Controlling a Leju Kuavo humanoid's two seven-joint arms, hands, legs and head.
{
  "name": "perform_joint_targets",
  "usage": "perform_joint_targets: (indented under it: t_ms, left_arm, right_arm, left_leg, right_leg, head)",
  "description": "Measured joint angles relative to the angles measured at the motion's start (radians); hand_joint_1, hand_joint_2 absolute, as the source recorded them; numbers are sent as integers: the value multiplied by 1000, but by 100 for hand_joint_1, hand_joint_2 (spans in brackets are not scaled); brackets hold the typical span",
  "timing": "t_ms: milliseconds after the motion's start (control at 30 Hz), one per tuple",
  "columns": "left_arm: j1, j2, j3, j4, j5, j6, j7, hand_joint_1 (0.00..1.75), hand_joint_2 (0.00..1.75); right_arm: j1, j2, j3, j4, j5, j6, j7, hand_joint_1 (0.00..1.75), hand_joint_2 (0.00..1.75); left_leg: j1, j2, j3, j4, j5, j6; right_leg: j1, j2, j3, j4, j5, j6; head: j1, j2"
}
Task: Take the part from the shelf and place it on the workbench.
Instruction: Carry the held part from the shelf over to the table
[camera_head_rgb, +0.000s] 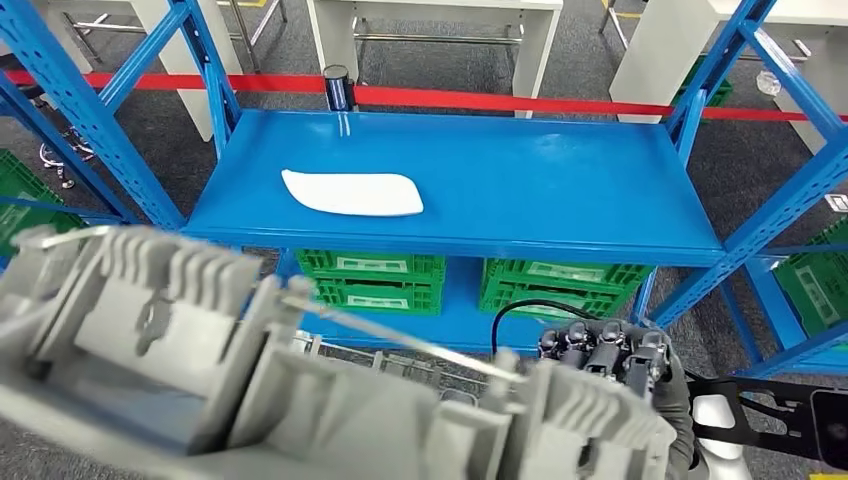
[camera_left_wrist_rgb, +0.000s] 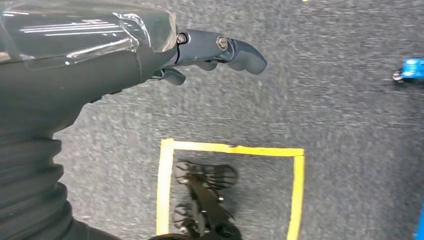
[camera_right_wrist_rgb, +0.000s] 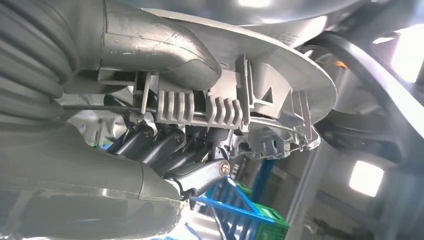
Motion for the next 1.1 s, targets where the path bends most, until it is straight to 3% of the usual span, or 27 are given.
perform_joint_targets:
  t_ms: [33,67,100,167,233,300,333,400,467,500,533,567,633,700,767,833,867,900,967,1000,1033,1067,1100]
  left_arm:
    - [5,0,0,-12,2,-13,2,0,175]
    - [9,-1,0,-23,2,-24,4,0,175]
    - [13,-1,0,-32,2,-31,5,0,175]
    - [19,-3,0,-46,1,-37,8,0,175]
    - [26,-4,0,-57,-4,-39,12,0,175]
    - [33,-4,1,-67,-4,-42,20,0,175]
    - [37,-5,1,-71,-3,-44,24,0,175]
    - [46,-5,1,-76,0,-49,33,0,175]
    - [51,-5,1,-79,-5,-51,39,0,175]
    - [52,-5,1,-80,-11,-51,40,0,175]
    - [53,-5,0,-80,-19,-52,38,0,175]
    - [54,-6,0,-80,-25,-54,35,0,175]
    - [56,-5,0,-81,-36,-57,24,0,175]
    - [56,-5,0,-83,-45,-63,12,0,175]
    - [58,-5,0,-85,-46,-61,4,0,175]
    - [60,-5,1,-88,-34,-52,8,0,175]
    - [59,-6,1,-89,-26,-49,12,0,175]
    - [59,-6,1,-89,-20,-47,16,0,175]
    - [57,-7,0,-89,-16,-43,21,0,175]
    - [56,-8,0,-88,-16,-39,21,0,175]
    - [54,-9,0,-86,-15,-34,20,0,175]
    - [51,-9,0,-83,-14,-30,19,0,175]
    - [48,-10,0,-79,-14,-25,17,0,175]
  right_arm:
    - [3,3,-1,0,-10,4,2,169,175]
    - [6,5,-2,0,-18,7,5,169,175]
    - [7,7,-3,-1,-24,10,7,169,175]
    - [7,12,-4,-4,-33,14,15,169,175]
    - [8,18,-6,-8,-45,18,26,169,175]
    - [10,23,-6,-8,-61,20,41,169,175]
    - [10,26,-6,-8,-68,20,50,169,175]
    - [11,31,-3,-8,-76,16,70,169,175]
    - [16,36,-2,-7,-79,6,87,169,175]
    - [20,38,-1,-7,-81,-1,95,169,175]
    - [25,40,0,-6,-83,-8,101,169,175]
    - [30,42,0,-6,-85,-13,106,169,175]
    - [39,44,-1,-5,-86,-16,107,169,175]
    - [45,44,-3,-5,-77,-5,97,169,175]
    - [51,44,-7,-2,-64,15,83,169,175]
    - [58,42,-10,2,-53,32,71,169,175]
    - [61,41,-11,4,-48,37,68,169,175]
    - [64,40,-13,6,-42,40,66,169,175]
    - [68,36,-15,10,-29,43,62,169,175]
    - [69,33,-15,14,-23,44,59,169,175]
    - [70,30,-15,17,-18,44,55,169,175]
    - [71,27,-16,20,-13,42,52,169,175]
    - [70,26,-16,23,-9,41,50,169,175]
  left_leg:
    - [-3,0,-15,2,11,0]
    - [-5,0,-31,4,21,0]
    - [-7,0,-45,7,31,-2]
    - [-11,-1,-66,17,47,-8]
    - [-13,-1,-76,22,63,-18]
    - [-10,-2,-83,23,76,-30]
    - [-7,-3,-90,31,64,-36]
    - [-1,-5,-114,98,-17,-50]
    - [6,-5,-143,227,-120,-62]
    - [9,-5,-151,286,-145,-67]
    - [12,-5,-145,320,-144,-69]
    - [14,-5,-123,320,-123,-70]
    - [17,-6,-25,213,-73,-67]
    - [15,-10,82,63,-80,-60]
    - [7,-12,117,-2,-100,-47]
    - [3,-7,102,-12,-83,-28]
    - [3,-5,92,-16,-69,-18]
    - [4,-2,80,-20,-53,-8]
    - [2,1,51,-21,-25,1]
    - [0,2,35,-20,-12,3]
    - [-3,2,18,-19,1,4]
    - [-4,2,2,-17,12,4]
    - [-6,2,-14,-15,24,3]
  right_leg:
    - [0,0,12,15,5,8]
    - [0,0,42,-5,22,16]
    - [1,0,88,-59,42,21]
    - [6,0,198,-210,51,15]
    - [14,0,248,-296,38,1]
    - [14,0,235,-303,48,-12]
    - [11,-2,226,-302,57,-21]
    - [6,-5,202,-304,80,-33]
    - [6,-6,176,-303,104,-36]
    - [7,-6,163,-302,115,-35]
    - [7,-6,150,-301,127,-32]
    - [6,-6,137,-299,137,-30]
    - [6,-5,113,-295,157,-23]
    - [8,-5,103,-294,172,-12]
    - [8,-6,101,-296,186,2]
    - [6,-6,93,-295,194,13]
    - [6,-5,82,-280,177,12]
    - [6,-4,66,-246,143,7]
    - [6,-3,27,-124,48,-6]
    - [6,-3,15,-58,17,-5]
    - [6,-3,13,-12,6,0]
    - [6,-3,26,3,14,9]
    - [7,-3,57,-20,35,18]
  head:
    - [0,0]
    - [0,0]
    - [0,0]
    - [-1,0]
    - [-2,0]
    - [-1,0]
    - [-2,0]
    - [-5,0]
    - [-8,0]
    - [-8,0]
    - [-8,0]
    - [-9,0]
    - [-9,0]
    - [-8,0]
    - [-8,0]
    - [-8,0]
    - [-7,0]
    - [-5,0]
    - [-1,0]
    - [0,0]
    - [0,0]
    - [0,0]
    - [0,0]
